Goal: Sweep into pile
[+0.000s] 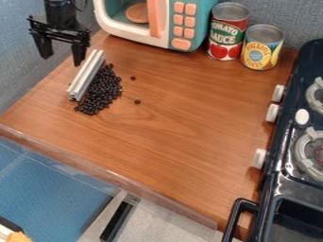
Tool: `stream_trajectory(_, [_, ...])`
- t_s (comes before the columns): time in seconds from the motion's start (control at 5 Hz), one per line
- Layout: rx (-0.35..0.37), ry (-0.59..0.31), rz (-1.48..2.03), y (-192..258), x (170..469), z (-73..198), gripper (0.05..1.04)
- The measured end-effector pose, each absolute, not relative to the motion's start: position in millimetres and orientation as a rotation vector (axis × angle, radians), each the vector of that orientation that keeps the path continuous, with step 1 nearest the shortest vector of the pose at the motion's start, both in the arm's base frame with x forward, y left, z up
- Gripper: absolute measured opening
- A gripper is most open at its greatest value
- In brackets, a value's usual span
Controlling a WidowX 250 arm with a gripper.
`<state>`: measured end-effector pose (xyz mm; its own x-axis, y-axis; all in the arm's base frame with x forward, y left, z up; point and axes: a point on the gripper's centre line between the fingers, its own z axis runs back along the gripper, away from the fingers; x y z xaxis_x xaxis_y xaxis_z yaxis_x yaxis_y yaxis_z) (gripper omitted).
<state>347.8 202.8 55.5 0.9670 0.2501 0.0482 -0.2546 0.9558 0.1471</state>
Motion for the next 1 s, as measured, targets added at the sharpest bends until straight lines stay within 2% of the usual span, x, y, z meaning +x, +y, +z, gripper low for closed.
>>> stream_trajectory(0.6, [0.131,-0.068,0.274,186.5,357.1,47.6,1.001])
stream_trajectory(0.8, [0.158,-0.089,0.270,181.2,363.9,46.9,1.001])
stream_trajectory(1.0, [0.178,-0.056,0.274,177.1,365.6,25.9,1.001])
